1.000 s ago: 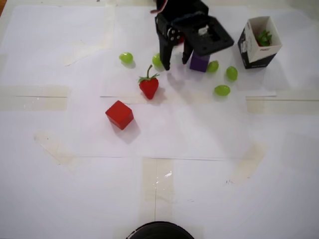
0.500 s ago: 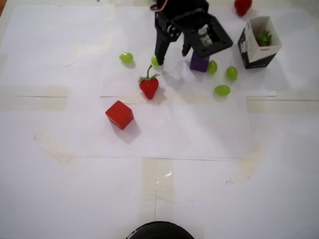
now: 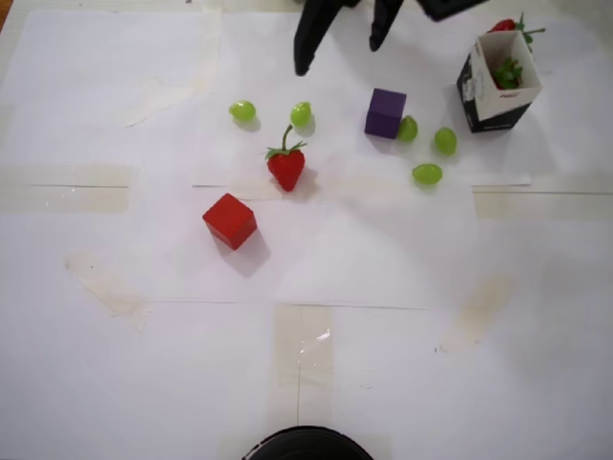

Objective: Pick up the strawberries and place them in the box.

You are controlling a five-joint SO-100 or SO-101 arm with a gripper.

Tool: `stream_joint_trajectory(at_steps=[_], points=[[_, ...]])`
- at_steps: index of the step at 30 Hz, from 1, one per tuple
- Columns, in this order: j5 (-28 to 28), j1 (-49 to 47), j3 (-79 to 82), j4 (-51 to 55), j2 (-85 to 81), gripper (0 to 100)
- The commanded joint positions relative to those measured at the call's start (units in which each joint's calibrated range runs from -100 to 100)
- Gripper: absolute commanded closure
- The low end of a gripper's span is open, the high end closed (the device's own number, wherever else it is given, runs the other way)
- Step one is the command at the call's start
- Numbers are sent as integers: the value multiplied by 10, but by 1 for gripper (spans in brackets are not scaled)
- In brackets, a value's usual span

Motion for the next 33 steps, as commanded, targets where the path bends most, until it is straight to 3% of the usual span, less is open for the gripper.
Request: stream_joint_trajectory(at_steps=[1,13,33], points=[[39,56,-78,-37,56,64],[7,83,-114,-193,193,66],[-50,82,11,-275,207,72]])
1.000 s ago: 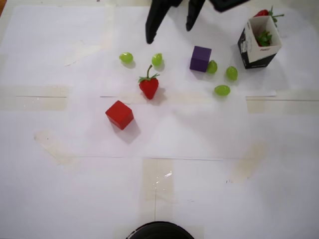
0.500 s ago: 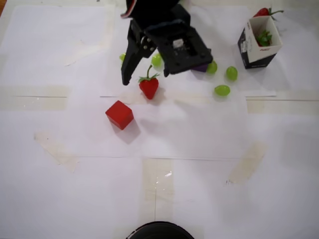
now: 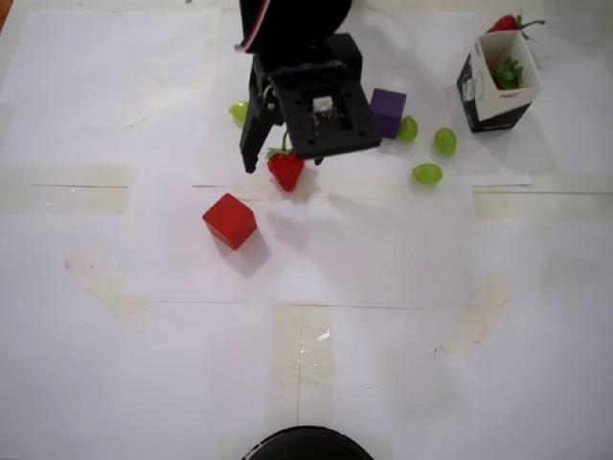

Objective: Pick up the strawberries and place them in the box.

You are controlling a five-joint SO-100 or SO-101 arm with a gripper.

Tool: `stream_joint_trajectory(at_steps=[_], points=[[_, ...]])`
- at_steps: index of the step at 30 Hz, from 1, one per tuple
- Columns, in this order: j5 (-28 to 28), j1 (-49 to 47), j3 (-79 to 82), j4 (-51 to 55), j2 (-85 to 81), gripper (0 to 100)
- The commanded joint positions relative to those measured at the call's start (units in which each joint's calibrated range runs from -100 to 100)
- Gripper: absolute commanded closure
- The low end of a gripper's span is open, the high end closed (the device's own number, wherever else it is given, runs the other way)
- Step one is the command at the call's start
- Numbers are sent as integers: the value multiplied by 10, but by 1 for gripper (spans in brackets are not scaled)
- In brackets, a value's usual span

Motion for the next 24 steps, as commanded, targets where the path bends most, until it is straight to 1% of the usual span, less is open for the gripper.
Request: stream_joint_trajectory(at_steps=[1,6,11,16,24], points=[[-6,2,50,-46,-31,72],[-1,1,84,-85,-39,72],[5,3,85,-98,-41,73],[6,5,85,-100,-45,79],[9,5,84,-77,-49,83]])
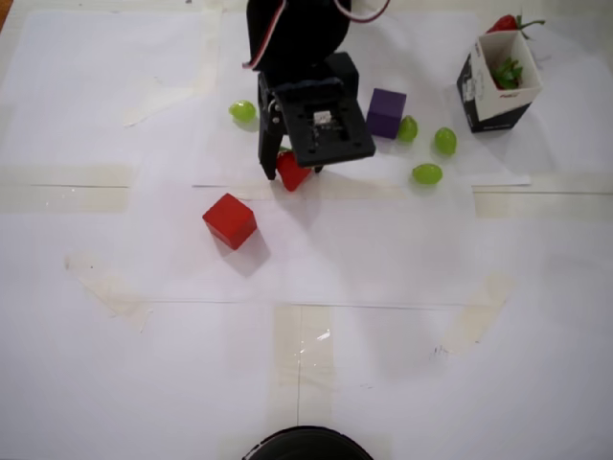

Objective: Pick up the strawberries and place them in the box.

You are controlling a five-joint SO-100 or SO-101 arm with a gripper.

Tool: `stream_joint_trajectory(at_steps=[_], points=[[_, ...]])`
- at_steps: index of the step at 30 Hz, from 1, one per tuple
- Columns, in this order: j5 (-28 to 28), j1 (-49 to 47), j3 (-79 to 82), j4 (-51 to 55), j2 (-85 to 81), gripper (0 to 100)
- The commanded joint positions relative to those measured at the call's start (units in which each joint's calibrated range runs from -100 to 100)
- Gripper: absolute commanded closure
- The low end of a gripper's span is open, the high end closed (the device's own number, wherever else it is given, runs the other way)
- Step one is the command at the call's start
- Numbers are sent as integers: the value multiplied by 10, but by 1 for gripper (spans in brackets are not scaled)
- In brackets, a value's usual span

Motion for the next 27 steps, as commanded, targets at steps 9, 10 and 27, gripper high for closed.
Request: stream_joint_trajectory(at_steps=[9,10,27], points=[[34,5,-63,85,-82,86],[39,5,-79,100,-87,86],[23,-238,-333,478,-202,86]])
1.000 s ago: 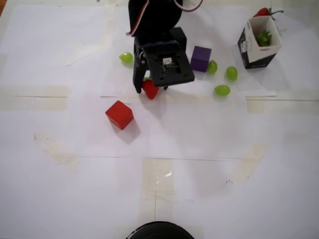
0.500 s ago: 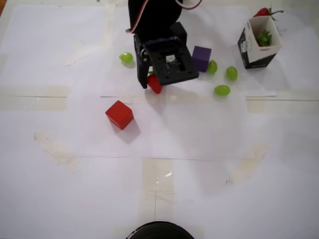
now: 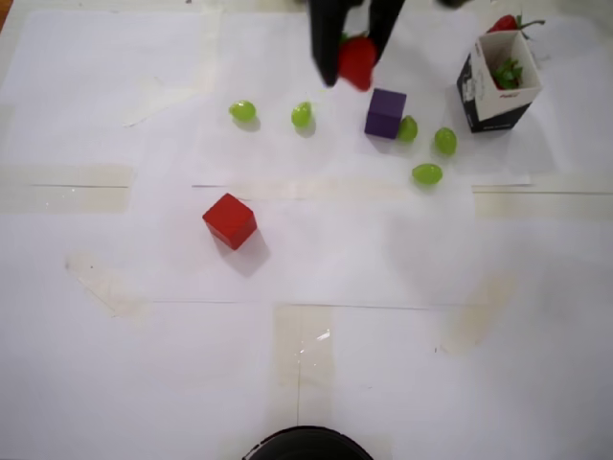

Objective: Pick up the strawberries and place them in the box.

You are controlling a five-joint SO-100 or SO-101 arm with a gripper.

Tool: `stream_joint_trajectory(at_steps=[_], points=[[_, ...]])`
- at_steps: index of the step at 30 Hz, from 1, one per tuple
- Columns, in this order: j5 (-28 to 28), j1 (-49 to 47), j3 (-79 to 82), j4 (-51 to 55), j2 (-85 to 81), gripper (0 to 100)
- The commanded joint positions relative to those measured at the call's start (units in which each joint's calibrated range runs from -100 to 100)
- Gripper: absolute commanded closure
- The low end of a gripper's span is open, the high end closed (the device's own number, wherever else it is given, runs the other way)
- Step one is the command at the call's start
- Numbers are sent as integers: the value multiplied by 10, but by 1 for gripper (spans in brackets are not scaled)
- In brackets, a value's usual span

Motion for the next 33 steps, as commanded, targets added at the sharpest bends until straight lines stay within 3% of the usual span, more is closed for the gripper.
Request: stream_joint_trajectory(at_steps=[1,4,12,33], points=[[-36,-128,-39,35,-50,86],[-70,-202,6,-6,-48,86],[-89,-277,62,-72,-22,87],[-102,-251,186,-229,-11,86]])
